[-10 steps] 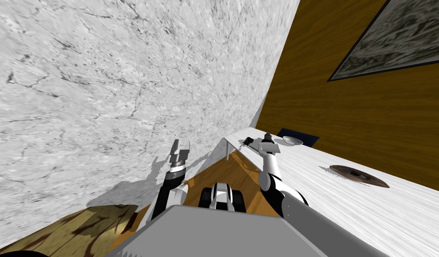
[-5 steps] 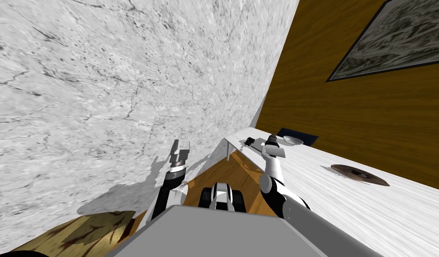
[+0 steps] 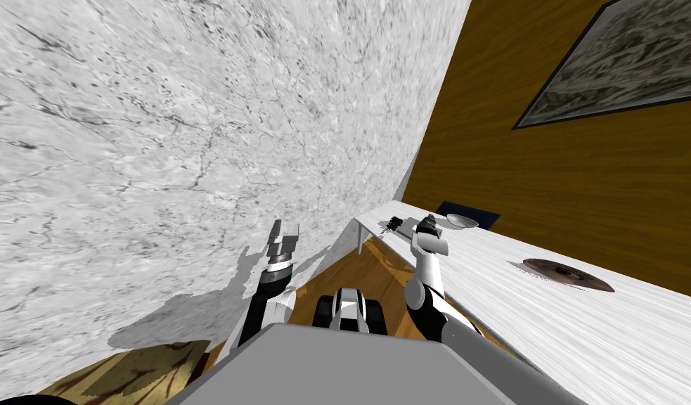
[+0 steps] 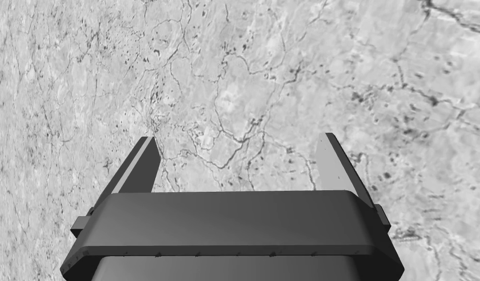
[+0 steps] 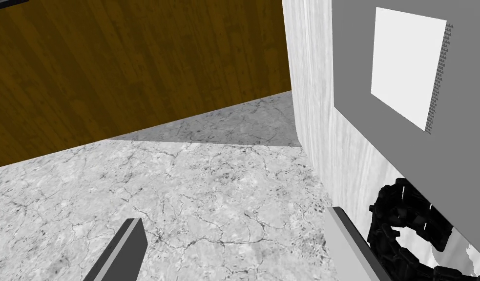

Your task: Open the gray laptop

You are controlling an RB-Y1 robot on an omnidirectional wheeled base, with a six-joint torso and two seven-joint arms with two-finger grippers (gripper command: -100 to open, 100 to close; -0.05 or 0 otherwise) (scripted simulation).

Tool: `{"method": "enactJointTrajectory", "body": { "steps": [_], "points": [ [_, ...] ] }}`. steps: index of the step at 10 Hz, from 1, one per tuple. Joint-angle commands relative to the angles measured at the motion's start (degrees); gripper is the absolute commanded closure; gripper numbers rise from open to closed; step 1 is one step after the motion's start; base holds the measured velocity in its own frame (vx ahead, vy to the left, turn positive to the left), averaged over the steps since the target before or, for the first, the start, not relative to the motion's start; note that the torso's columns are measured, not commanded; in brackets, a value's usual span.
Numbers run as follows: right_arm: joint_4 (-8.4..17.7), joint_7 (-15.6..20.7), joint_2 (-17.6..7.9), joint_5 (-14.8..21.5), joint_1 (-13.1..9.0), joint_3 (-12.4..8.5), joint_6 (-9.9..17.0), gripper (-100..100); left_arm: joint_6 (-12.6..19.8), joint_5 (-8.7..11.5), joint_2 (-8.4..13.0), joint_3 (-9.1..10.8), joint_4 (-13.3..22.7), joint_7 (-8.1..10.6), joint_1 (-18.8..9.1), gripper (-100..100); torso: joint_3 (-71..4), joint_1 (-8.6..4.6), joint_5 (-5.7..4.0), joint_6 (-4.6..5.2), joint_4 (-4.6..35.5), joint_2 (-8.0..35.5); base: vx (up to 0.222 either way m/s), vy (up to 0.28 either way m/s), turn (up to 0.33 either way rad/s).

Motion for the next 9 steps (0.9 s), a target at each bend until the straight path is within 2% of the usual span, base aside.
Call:
{"method": "enactJointTrajectory", "body": {
  "steps": [1,3,5,9],
  "points": [
    [-0.11,-1.49,4.03,-0.51,0.27,-1.31,1.65,-100,0.00,0.00,0.00,0.00,0.00,0.00,0.00,0,-0.01,-0.01,0.00,-0.01,0.00,-0.01,0.011,0.020,-0.009],
    [0.12,-1.28,3.66,0.26,-0.25,-1.58,1.69,-100,0.00,0.00,0.00,0.00,0.00,0.00,0.00,0,-0.01,-0.05,-0.01,0.02,0.00,-0.01,0.002,0.005,0.001],
    [-0.68,-0.94,2.40,1.29,-2.76,-2.36,-1.49,-100,0.00,0.00,0.00,0.00,0.00,0.00,-0.01,0,0.04,0.00,0.00,-0.02,0.02,0.07,-0.055,-0.015,0.125],
    [-1.67,-0.53,0.83,2.58,-5.89,-3.36,-5.46,-100,0.00,0.00,0.00,0.00,0.00,0.00,-0.01,0,-0.05,0.07,0.02,-0.02,-0.02,-0.07,-0.066,-0.018,0.102]
  ]
}}
